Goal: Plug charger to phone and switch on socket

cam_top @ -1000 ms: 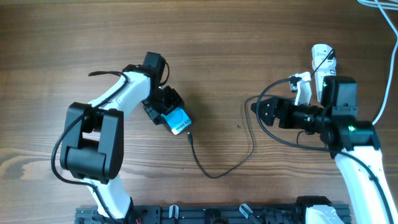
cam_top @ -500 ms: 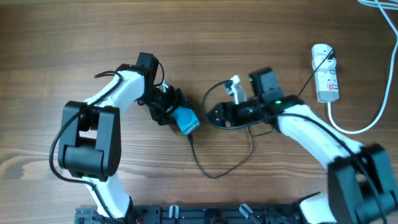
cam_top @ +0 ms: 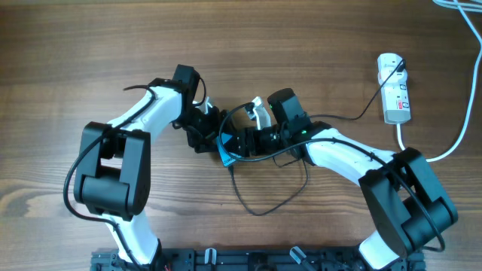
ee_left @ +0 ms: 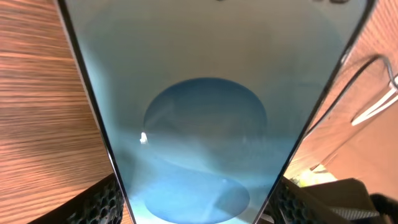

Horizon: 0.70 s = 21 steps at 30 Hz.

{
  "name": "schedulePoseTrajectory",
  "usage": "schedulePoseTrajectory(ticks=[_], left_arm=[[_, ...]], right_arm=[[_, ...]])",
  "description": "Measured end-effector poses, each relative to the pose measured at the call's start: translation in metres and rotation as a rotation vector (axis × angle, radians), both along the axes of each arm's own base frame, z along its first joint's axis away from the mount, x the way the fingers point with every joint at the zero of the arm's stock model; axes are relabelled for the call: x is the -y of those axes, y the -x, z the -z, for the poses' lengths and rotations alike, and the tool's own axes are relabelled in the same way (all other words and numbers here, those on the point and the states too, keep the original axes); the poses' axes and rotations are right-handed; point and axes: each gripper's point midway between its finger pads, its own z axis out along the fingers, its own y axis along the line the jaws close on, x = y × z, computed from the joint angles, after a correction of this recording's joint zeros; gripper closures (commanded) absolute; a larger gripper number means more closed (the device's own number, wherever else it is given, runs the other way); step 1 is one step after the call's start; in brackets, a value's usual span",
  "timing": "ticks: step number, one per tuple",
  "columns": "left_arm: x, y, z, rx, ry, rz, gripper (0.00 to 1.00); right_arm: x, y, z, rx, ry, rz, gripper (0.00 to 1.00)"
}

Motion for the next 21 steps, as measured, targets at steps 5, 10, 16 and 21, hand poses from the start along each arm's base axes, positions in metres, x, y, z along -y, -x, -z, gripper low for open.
schedulePoseTrajectory(ticks=[5, 10, 16, 21], left_arm=[[0.007, 0.003, 0.0, 0.02, 0.005, 0.041, 0.26], [0.013, 0.004, 0.001, 0.032, 0.004, 0.063, 0.21], [0.016, 0.005, 0.0, 0.04, 0.007, 0.074, 0.0], [0.016, 0.006, 0.0, 0.033, 0.006, 0.071, 0.0]], right_arm=[[0.004, -0.003, 0.006, -0.015, 0.031, 0.035, 0.58], [0.008, -0.005, 0.012, -0.022, 0.056, 0.053, 0.76], [0.007, 0.0, 0.013, -0.039, 0.059, 0.044, 0.95], [0.009, 0.001, 0.015, -0.092, 0.07, 0.081, 0.96]])
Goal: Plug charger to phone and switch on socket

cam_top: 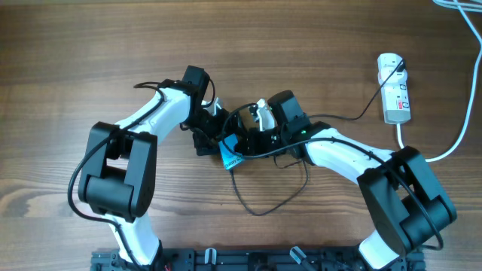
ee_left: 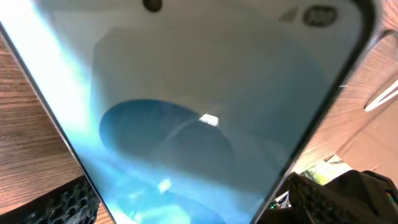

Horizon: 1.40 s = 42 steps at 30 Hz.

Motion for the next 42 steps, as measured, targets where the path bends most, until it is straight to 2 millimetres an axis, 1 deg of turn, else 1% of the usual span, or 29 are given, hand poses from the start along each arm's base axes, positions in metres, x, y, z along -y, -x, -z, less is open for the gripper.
schedulePoseTrajectory(ticks=[5, 7, 9, 11, 13, 15, 18, 19, 21, 27, 30, 33, 36, 38, 40, 42], left_arm=[[-0.001, 0.0, -0.003, 0.002, 0.026, 0.009, 0.0], [-0.003, -0.004, -0.008, 0.019, 0.068, 0.012, 0.0], [-0.005, -0.012, -0.022, 0.068, 0.132, 0.015, 0.01], [-0.01, -0.02, -0.046, 0.153, 0.19, 0.02, 0.01], [-0.012, -0.026, -0.075, 0.242, 0.242, 0.022, 0.03], [-0.015, -0.032, -0.113, 0.357, 0.317, 0.021, 0.05], [-0.019, -0.037, -0.162, 0.506, 0.421, 0.024, 0.11], [-0.022, -0.037, -0.174, 0.544, 0.443, 0.024, 0.13], [-0.025, -0.034, -0.189, 0.588, 0.465, 0.025, 0.15], [-0.023, -0.025, -0.215, 0.653, 0.512, 0.047, 0.15], [-0.021, -0.023, -0.219, 0.651, 0.54, 0.055, 0.15], [-0.021, -0.022, -0.22, 0.651, 0.548, 0.056, 0.13], [-0.025, -0.024, -0.222, 0.652, 0.554, 0.045, 0.11], [-0.031, -0.027, -0.223, 0.656, 0.555, 0.026, 0.12], [-0.039, -0.029, -0.223, 0.656, 0.553, 0.001, 0.18], [-0.041, -0.03, -0.223, 0.658, 0.549, -0.004, 0.18]], right_arm=[[-0.001, 0.0, -0.002, -0.018, -0.017, 0.01, 0.96], [-0.006, -0.007, -0.013, 0.013, -0.081, -0.005, 0.96], [-0.013, -0.012, -0.032, 0.049, -0.182, -0.039, 0.96], [-0.019, -0.018, -0.06, 0.085, -0.323, -0.086, 0.96], [-0.019, -0.022, -0.083, 0.114, -0.425, -0.119, 0.96], [-0.015, -0.027, -0.109, 0.142, -0.523, -0.152, 0.96], [-0.013, -0.025, -0.126, 0.138, -0.584, -0.187, 0.96], [-0.014, -0.024, -0.133, 0.142, -0.607, -0.207, 0.96], [-0.014, -0.021, -0.145, 0.146, -0.64, -0.233, 0.96], [-0.016, -0.024, -0.175, 0.175, -0.711, -0.227, 0.96], [-0.016, -0.026, -0.176, 0.15, -0.711, -0.204, 0.96], [-0.015, -0.03, -0.176, 0.149, -0.711, -0.184, 0.96], [-0.012, -0.039, -0.177, 0.161, -0.71, -0.141, 0.96], [-0.009, -0.044, -0.177, 0.166, -0.707, -0.118, 0.96], [-0.006, -0.049, -0.176, 0.164, -0.704, -0.089, 0.96], [-0.005, -0.052, -0.174, 0.152, -0.698, -0.074, 0.96]])
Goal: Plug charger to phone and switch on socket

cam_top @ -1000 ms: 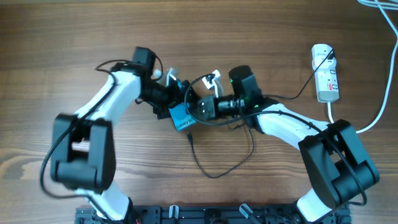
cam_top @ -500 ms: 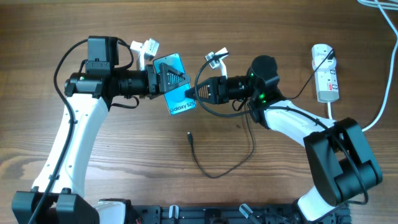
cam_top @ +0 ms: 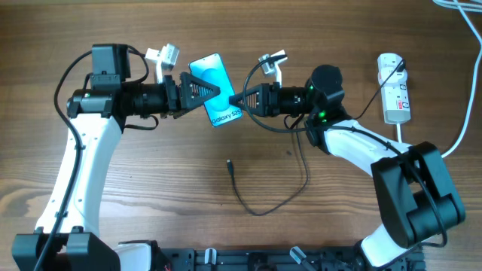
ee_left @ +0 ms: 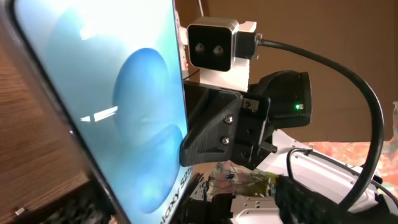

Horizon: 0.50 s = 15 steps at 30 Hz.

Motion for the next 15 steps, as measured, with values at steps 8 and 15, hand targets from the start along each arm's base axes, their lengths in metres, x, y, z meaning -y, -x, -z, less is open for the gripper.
schedulePoseTrajectory(ticks=[8, 15], left_arm=[[-0.0008, -0.0005, 0.003, -0.007, -0.015, -0.009, 0.15], [-0.001, -0.0005, 0.0031, -0.008, -0.016, -0.009, 0.16]], right_arm=[[0.0001, 0.0005, 0.0058, -0.039, 0.016, -0.004, 0.96], [-0.0011, 0.0055, 0.0056, -0.022, 0.015, -0.03, 0.96]])
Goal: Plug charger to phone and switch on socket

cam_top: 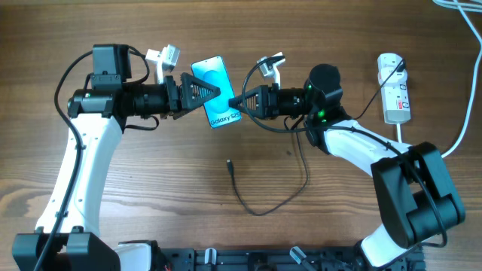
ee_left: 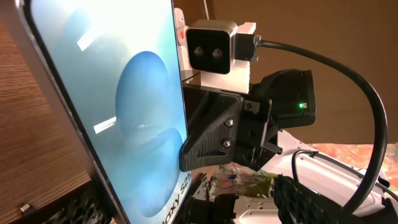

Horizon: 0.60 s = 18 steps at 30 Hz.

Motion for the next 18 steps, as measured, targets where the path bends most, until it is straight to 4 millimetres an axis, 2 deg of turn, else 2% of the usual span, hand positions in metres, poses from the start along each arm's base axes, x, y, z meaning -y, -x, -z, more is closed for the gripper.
schedulePoseTrajectory(ticks=[4, 7, 12, 18], left_arm=[[0.0, 0.001, 0.0, -0.003, 0.001, 0.001, 0.17], [0.0, 0.001, 0.0, -0.006, 0.001, 0.001, 0.22], [0.003, 0.002, 0.001, -0.006, -0.001, 0.01, 0.19], [0.017, 0.008, 0.001, 0.005, -0.009, 0.05, 0.2]], right_arm=[[0.0, 0.004, 0.0, 0.007, -0.001, -0.023, 0.94], [0.0, 0.008, 0.0, 0.008, -0.001, -0.048, 0.93], [0.001, 0.014, 0.0, 0.008, -0.002, -0.079, 0.94], [0.002, 0.02, 0.0, 0.007, -0.003, -0.119, 0.94]])
